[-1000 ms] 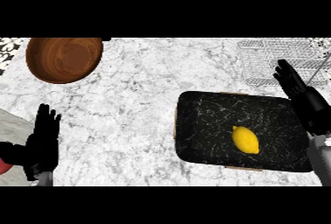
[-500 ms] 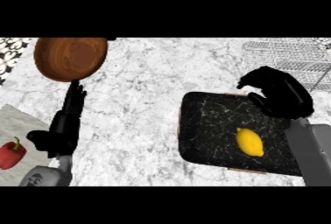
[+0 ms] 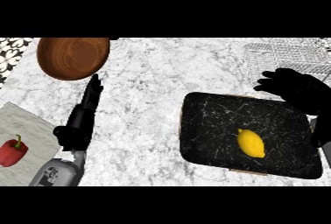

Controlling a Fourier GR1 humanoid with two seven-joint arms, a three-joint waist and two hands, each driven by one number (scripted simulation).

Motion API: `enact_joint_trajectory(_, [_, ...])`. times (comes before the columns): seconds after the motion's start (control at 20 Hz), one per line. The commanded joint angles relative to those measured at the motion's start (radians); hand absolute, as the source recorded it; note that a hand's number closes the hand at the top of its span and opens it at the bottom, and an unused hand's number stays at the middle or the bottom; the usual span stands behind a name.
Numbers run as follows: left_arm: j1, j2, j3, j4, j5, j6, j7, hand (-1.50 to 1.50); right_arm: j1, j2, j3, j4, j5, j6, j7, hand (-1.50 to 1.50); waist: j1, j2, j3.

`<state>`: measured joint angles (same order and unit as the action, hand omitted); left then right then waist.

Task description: Pick the lemon from the tray and place it in the tiered basket

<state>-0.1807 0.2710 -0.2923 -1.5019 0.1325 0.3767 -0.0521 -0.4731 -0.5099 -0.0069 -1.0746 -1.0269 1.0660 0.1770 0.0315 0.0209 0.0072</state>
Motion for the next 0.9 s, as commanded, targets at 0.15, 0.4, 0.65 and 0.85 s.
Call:
enact_joint_trajectory(0.15, [-0.005, -0.009, -0.018, -0.007, -0.018, 0.009, 0.022, 0.0, -0.131, -0.269, -0.086, -0.081, 0.105, 0.315, -0.001, -1.5, -0.012, -0.013, -0.001])
enact_joint_trajectory(0.4, [0.006, -0.019, -0.025, -0.004, -0.025, 0.021, 0.028, 0.0, -0.232, -0.348, -0.145, -0.323, 0.247, 0.322, -0.008, -1.5, -0.021, -0.025, -0.001])
enact_joint_trajectory(0.65, [-0.011, -0.017, -0.021, -0.005, -0.032, 0.026, 0.053, 0.0, -0.249, -0.312, -0.178, -0.541, 0.431, 0.312, -0.003, -1.5, -0.011, -0.015, 0.0])
enact_joint_trajectory(0.85, [0.018, -0.026, -0.043, -0.016, -0.056, 0.035, 0.037, 0.0, -0.183, -0.268, -0.175, -0.709, 0.525, 0.325, -0.012, -1.5, -0.018, -0.018, -0.002])
